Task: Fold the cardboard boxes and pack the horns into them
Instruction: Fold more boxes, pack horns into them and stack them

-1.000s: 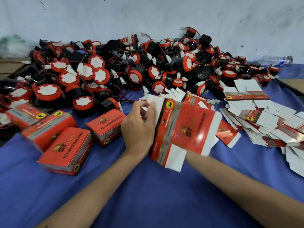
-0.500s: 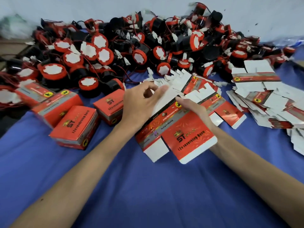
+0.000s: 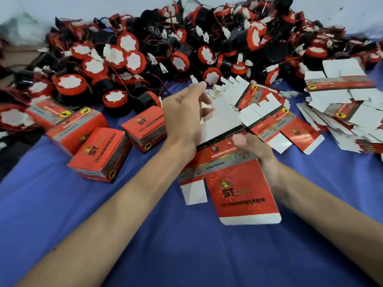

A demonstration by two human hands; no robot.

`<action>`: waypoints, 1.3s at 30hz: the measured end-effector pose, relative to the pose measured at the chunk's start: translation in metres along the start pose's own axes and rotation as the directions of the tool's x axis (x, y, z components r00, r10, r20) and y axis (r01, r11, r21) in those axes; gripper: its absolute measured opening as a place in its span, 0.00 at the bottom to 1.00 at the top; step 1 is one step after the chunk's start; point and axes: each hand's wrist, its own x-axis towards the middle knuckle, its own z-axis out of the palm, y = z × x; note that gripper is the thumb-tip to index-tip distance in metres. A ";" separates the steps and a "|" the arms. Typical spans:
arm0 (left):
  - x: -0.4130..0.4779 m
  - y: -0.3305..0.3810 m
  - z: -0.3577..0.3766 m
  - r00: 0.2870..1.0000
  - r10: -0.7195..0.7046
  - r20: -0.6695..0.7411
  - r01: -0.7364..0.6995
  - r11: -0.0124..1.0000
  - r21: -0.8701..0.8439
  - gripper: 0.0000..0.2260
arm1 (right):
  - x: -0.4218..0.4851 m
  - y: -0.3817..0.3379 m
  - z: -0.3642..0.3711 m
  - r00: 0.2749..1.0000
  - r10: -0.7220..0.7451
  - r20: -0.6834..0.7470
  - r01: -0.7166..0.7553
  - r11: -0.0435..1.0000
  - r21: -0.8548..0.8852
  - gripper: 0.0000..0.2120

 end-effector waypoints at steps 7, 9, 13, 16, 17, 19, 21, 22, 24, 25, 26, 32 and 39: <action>-0.004 0.009 0.002 0.965 -0.142 0.221 0.149 0.989 -0.018 0.19 | -0.005 0.026 0.006 0.918 -0.220 0.329 0.061 0.899 0.433 0.14; -0.004 0.005 0.000 0.972 -0.146 0.186 0.139 0.989 0.051 0.22 | -0.002 0.025 0.009 0.936 -0.206 0.286 0.059 0.891 0.450 0.21; 0.005 0.007 -0.004 0.991 -0.118 0.068 0.111 0.988 0.103 0.23 | 0.012 0.019 0.006 0.983 -0.151 0.100 0.077 0.847 0.525 0.43; 0.017 0.022 -0.010 0.995 -0.096 0.009 0.095 0.990 0.109 0.17 | 0.020 0.022 0.004 0.954 -0.253 0.163 0.112 0.800 0.590 0.33; 0.020 0.028 -0.015 0.998 -0.061 -0.006 0.062 0.987 0.151 0.17 | 0.021 0.024 0.002 0.953 -0.254 0.167 0.110 0.802 0.588 0.34; 0.020 0.035 -0.021 0.999 0.027 0.029 -0.034 0.960 0.277 0.18 | 0.022 0.023 0.002 0.950 -0.270 0.158 0.139 0.817 0.559 0.37; 0.011 0.037 -0.018 0.988 0.036 0.148 -0.085 0.938 0.337 0.18 | 0.021 0.023 0.005 0.936 -0.304 0.177 0.169 0.831 0.530 0.39; 0.004 0.035 -0.014 0.977 0.025 0.211 -0.100 0.929 0.356 0.18 | 0.018 0.023 0.006 0.933 -0.310 0.186 0.173 0.834 0.523 0.38; -0.009 0.026 -0.003 0.959 0.025 0.284 -0.140 0.910 0.391 0.18 | 0.013 0.024 0.008 0.938 -0.286 0.195 0.139 0.827 0.544 0.37; -0.013 0.021 0.001 0.958 0.045 0.282 -0.163 0.897 0.411 0.19 | 0.011 0.023 0.007 0.946 -0.262 0.192 0.113 0.819 0.563 0.40; -0.015 0.017 0.003 0.962 0.075 0.262 -0.186 0.884 0.429 0.20 | 0.010 0.022 0.005 0.952 -0.246 0.182 0.100 0.813 0.574 0.42; -0.008 0.008 0.005 0.987 -0.008 0.159 -0.050 0.933 0.357 0.18 | 0.015 0.020 0.001 0.953 -0.273 0.135 0.157 0.821 0.548 0.45; 0.003 0.011 -0.002 0.980 -0.055 0.193 -0.013 0.942 0.337 0.19 | 0.018 0.024 0.000 0.919 -0.363 0.153 0.266 0.857 0.442 0.24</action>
